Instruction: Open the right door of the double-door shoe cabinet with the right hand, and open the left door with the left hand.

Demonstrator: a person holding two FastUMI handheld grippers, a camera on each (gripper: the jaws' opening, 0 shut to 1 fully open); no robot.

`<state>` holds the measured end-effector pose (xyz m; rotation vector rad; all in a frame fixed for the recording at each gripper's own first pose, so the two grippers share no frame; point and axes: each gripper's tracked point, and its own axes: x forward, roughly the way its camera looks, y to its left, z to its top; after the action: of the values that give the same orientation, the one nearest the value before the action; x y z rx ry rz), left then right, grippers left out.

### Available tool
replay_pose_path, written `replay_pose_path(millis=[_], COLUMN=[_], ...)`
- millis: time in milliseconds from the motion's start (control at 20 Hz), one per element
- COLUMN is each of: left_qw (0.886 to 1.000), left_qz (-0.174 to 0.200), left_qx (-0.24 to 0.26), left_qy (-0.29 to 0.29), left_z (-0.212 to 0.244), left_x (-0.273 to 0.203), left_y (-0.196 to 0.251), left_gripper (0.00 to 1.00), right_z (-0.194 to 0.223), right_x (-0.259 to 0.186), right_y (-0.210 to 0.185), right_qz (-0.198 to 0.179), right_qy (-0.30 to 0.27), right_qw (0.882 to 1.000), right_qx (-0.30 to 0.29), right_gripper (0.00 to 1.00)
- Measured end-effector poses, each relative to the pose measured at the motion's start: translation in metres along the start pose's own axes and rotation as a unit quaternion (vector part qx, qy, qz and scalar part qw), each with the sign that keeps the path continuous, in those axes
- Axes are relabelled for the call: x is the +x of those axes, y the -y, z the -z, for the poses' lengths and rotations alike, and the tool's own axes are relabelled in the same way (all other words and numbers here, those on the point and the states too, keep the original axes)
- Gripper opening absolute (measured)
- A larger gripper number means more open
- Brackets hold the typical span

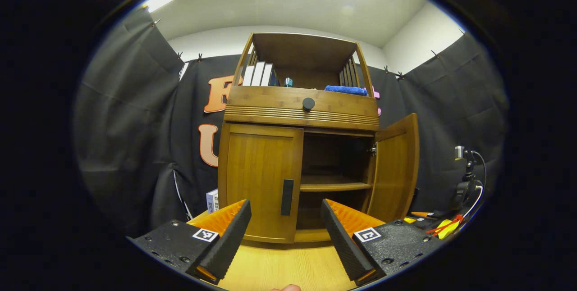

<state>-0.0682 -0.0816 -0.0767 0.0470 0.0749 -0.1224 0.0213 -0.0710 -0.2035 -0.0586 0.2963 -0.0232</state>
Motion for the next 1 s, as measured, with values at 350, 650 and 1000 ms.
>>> replay_pose_path(millis=[350,650,1000], left_qw=[1.0,1.0,0.999], left_qz=[-0.012,-0.025,-0.032], left_qx=[-0.004,0.004,0.012], left_qy=[-0.001,0.004,0.01], left_z=[0.004,0.002,0.0], left_x=[0.002,0.006,0.013], left_y=[-0.007,-0.018,-0.026], left_gripper=[0.95,0.91,0.91], right_z=[0.002,0.0,0.001], right_x=[0.0,0.002,0.005], right_y=[0.043,0.07,0.086], right_qz=[-0.02,-0.059,-0.093], right_qy=[-0.009,-0.005,0.023], right_qw=[1.0,0.998,0.995], right_qx=[0.011,0.013,0.015], right_gripper=[0.13,0.13,0.08])
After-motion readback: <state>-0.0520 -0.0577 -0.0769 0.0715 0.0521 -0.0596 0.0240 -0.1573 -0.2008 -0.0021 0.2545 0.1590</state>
